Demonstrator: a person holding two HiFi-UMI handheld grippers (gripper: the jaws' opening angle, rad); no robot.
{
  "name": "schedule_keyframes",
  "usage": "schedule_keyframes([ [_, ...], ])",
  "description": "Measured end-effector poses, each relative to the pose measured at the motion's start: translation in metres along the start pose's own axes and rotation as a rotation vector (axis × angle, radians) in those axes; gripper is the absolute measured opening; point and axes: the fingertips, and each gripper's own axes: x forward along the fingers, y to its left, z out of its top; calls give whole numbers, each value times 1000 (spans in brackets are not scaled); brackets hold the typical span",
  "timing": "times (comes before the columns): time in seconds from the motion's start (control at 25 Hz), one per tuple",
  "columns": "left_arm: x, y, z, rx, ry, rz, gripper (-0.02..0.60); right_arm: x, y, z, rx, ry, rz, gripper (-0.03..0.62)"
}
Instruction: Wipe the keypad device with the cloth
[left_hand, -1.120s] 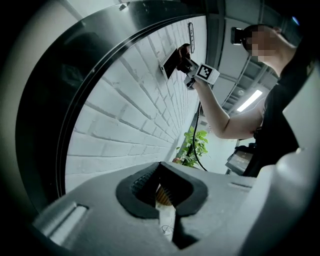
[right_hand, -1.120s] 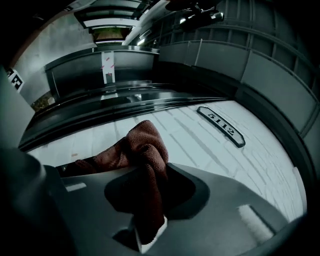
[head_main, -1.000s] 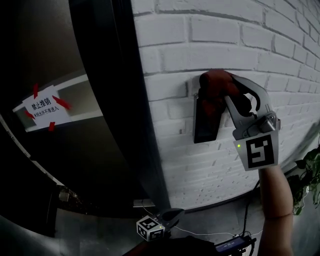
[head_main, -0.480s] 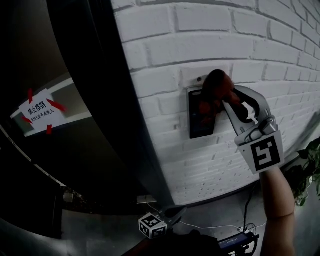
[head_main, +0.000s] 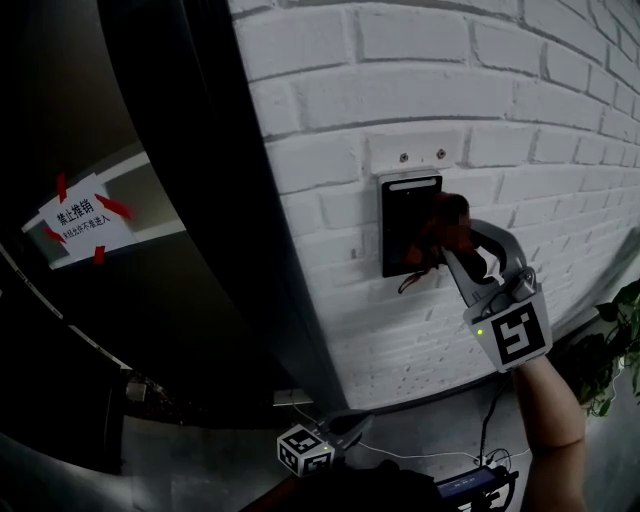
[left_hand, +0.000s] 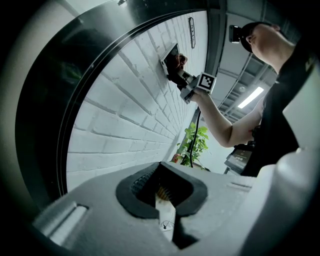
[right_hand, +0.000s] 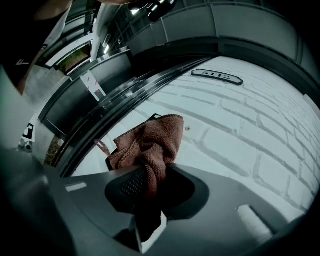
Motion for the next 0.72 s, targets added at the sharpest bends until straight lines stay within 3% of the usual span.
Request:
schedule_keyframes([
  [0.32,2,-2,-2,-9,3,-12,3,-7,47,-48,-55,129,42,84],
  [0.52,-1,0,-2,-3,-4,-7,5,0,82,-62,309,104,158,89],
  [0.72,-3,-2,-1,1,-15,-8,3,13,114,-40,380,49,213,91],
])
